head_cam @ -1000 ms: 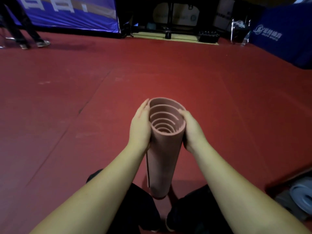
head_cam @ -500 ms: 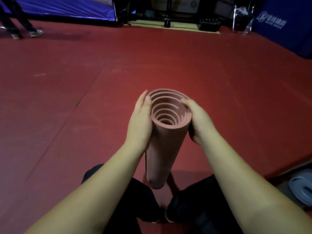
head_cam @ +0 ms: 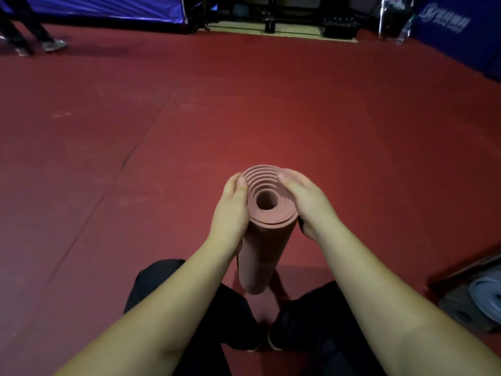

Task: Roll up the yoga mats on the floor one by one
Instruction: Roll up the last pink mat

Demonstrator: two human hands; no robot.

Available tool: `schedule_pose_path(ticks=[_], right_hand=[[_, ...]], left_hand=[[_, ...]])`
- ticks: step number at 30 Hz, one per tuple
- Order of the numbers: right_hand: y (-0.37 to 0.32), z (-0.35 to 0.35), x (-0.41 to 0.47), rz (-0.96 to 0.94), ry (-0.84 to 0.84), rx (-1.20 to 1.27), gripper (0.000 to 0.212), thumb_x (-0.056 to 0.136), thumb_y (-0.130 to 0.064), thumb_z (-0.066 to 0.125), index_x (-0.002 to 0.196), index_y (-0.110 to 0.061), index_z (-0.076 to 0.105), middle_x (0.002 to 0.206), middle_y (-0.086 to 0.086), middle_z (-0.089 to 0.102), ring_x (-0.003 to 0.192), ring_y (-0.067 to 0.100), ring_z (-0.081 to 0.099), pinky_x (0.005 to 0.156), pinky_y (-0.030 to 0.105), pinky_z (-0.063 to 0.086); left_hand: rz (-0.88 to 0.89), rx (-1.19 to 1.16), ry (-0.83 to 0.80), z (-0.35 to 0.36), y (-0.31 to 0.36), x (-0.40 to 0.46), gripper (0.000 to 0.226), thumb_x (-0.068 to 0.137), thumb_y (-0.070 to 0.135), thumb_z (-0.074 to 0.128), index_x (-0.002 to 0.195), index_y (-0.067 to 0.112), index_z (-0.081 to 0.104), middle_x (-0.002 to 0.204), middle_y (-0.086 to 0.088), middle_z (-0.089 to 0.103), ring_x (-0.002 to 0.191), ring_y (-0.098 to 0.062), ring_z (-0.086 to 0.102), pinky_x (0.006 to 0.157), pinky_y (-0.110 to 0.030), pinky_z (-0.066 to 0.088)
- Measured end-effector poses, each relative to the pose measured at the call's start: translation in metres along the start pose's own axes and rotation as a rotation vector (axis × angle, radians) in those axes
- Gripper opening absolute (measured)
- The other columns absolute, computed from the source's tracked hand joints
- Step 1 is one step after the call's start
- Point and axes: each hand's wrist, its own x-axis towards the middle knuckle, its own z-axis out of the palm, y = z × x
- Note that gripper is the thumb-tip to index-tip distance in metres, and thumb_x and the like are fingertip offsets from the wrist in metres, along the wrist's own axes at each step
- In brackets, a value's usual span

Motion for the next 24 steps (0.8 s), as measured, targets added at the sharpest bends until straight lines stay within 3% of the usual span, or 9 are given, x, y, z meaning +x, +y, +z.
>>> schedule_pose_path(ticks=[4,7,11,13,15,18,20,23,24], right_hand=[[0.014,-0.013,0.000,0.011,-0.033,-0.030,0.030,0.088,-0.023,0.070,0.117,-0.018,0.067,0.116,-0.002,0.072,0.112,0.013,0.065,0.102,0.034,0.049],[0.036,-0.013,0.002,0.124,-0.017,-0.021,0.028,0.089,-0.035,0.067,0.113,-0.020,0.071,0.116,-0.003,0.072,0.115,0.014,0.064,0.111,0.043,0.042],[0.033,-0.019,0.014,0.165,-0.019,-0.074,0.042,0.083,-0.048,0.067,0.116,-0.021,0.071,0.117,-0.003,0.072,0.115,0.016,0.064,0.110,0.043,0.042],[0.034,-0.027,0.018,0.176,-0.011,-0.027,0.029,0.093,-0.038,0.063,0.114,-0.020,0.070,0.115,0.000,0.073,0.114,0.018,0.065,0.109,0.043,0.044],[0.034,-0.034,0.018,0.181,0.019,0.005,0.023,0.097,-0.031,0.059,0.114,-0.019,0.069,0.112,0.003,0.073,0.111,0.020,0.067,0.106,0.041,0.046],[0.029,-0.045,0.019,0.205,0.065,0.033,0.027,0.098,-0.032,0.058,0.119,-0.018,0.067,0.109,0.004,0.074,0.108,0.022,0.068,0.102,0.040,0.050],[0.025,-0.051,0.019,0.203,0.076,0.042,0.033,0.092,-0.037,0.065,0.120,-0.020,0.065,0.110,0.003,0.074,0.107,0.021,0.068,0.103,0.042,0.049],[0.012,-0.064,0.017,0.212,0.071,-0.020,0.064,0.069,-0.042,0.082,0.125,-0.021,0.061,0.113,0.003,0.073,0.108,0.022,0.068,0.102,0.044,0.049],[0.009,-0.071,0.017,0.201,0.077,-0.018,0.058,0.070,-0.036,0.081,0.122,-0.020,0.062,0.111,0.005,0.073,0.106,0.023,0.069,0.099,0.044,0.049]], left_hand=[[0.024,0.017,0.056,-0.002,-0.008,-0.014,0.037,0.105,0.041,0.037,0.139,0.034,0.050,0.134,0.018,0.054,0.123,-0.001,0.048,0.099,-0.023,0.034],[-0.036,0.075,0.082,0.000,-0.029,-0.014,0.040,0.104,0.045,0.039,0.138,0.031,0.053,0.136,0.014,0.056,0.126,-0.007,0.049,0.099,-0.024,0.034],[-0.096,0.068,0.056,0.006,-0.027,0.001,0.030,0.102,0.046,0.043,0.128,0.035,0.053,0.111,0.018,0.061,0.100,-0.002,0.056,0.083,-0.025,0.040],[-0.094,0.050,-0.028,0.011,-0.025,0.002,0.032,0.098,0.048,0.052,0.126,0.035,0.049,0.105,0.021,0.061,0.095,0.007,0.055,0.076,-0.022,0.042],[-0.080,0.039,-0.105,0.016,-0.026,0.003,0.046,0.090,0.046,0.066,0.129,0.031,0.046,0.109,0.017,0.064,0.099,0.005,0.059,0.077,-0.018,0.044],[-0.097,0.039,-0.196,0.030,-0.026,0.012,0.059,0.081,0.031,0.078,0.130,0.027,0.046,0.114,0.009,0.067,0.104,-0.005,0.064,0.088,-0.026,0.050],[-0.089,0.068,-0.222,0.041,-0.017,0.019,0.057,0.077,0.022,0.076,0.125,0.028,0.048,0.110,0.009,0.067,0.104,-0.011,0.064,0.093,-0.031,0.049],[-0.061,0.123,-0.248,0.057,0.001,0.027,0.062,0.063,0.029,0.067,0.123,0.028,0.051,0.115,0.005,0.066,0.109,-0.016,0.062,0.100,-0.039,0.048],[-0.048,0.143,-0.266,0.063,0.005,0.028,0.067,0.060,0.031,0.065,0.126,0.026,0.052,0.118,0.004,0.066,0.111,-0.017,0.061,0.101,-0.041,0.047]])
